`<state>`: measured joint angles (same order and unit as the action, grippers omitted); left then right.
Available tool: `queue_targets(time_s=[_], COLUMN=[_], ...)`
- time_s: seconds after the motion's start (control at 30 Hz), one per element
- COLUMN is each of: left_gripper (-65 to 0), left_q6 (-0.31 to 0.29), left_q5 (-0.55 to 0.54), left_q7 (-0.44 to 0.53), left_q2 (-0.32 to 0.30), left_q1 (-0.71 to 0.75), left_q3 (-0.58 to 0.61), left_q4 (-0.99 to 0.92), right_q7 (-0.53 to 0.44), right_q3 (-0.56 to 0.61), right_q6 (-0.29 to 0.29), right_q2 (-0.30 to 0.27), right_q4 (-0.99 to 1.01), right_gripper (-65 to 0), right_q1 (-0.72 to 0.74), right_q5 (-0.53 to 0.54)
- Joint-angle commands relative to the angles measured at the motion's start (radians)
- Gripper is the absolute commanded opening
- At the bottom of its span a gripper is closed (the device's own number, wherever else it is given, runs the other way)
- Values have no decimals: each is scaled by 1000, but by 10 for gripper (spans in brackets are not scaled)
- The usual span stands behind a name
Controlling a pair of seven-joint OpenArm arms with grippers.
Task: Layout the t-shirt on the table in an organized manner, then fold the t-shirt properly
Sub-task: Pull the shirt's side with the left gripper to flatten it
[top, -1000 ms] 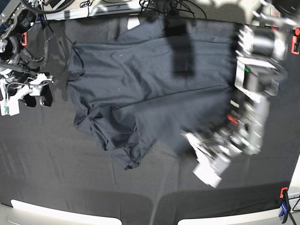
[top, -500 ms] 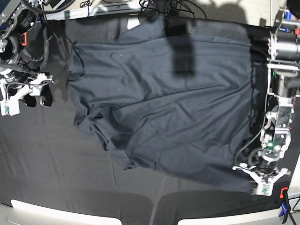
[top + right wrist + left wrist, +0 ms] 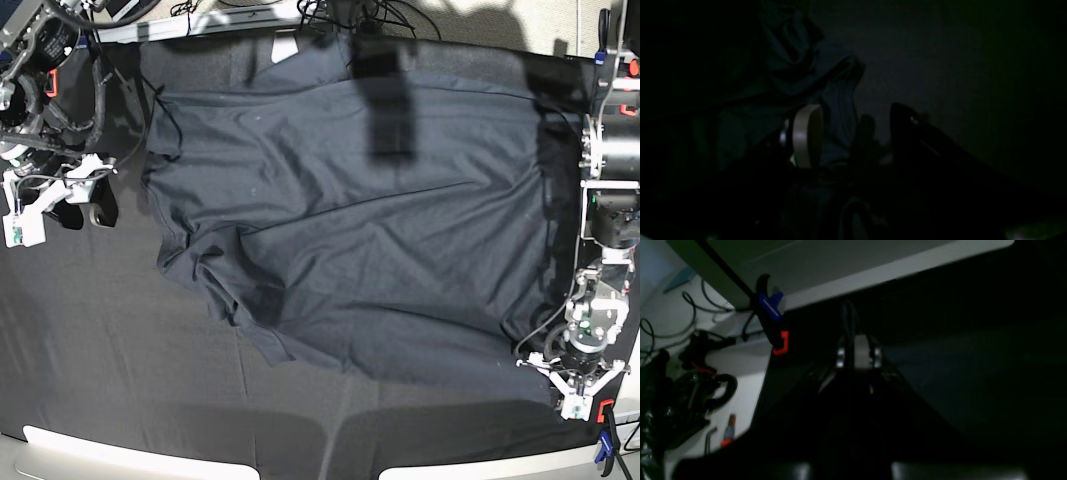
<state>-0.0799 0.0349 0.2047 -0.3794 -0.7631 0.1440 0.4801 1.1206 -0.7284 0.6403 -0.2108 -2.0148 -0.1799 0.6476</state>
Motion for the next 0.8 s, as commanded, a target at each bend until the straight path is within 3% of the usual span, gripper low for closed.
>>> queue_targets(time_s=[0.0,0.33,0.5,0.77], left_gripper=[-650,-650,-650,-650], left_q6=[17,43,110,110], left_q5=[2,44,43,43], left_q7=[33,29,28,17], left_q2=[-12,-18,-20,-20], left_q1=[-44,-73,-98,-119], left_q3=[-5,-5,-5,-5], left_q4=[18,18,18,18], right_q7=[-13,-13,-13,-13], right_q3=[-3,-3,-3,-3], right_q6=[19,18,19,19], right_q2=[-14,-17,-16,-16], right_q4=[-14,-14,-14,-14], right_gripper=[-336,-336,-336,-336], right_q1=[11,11,11,11], right_q5=[15,15,15,15])
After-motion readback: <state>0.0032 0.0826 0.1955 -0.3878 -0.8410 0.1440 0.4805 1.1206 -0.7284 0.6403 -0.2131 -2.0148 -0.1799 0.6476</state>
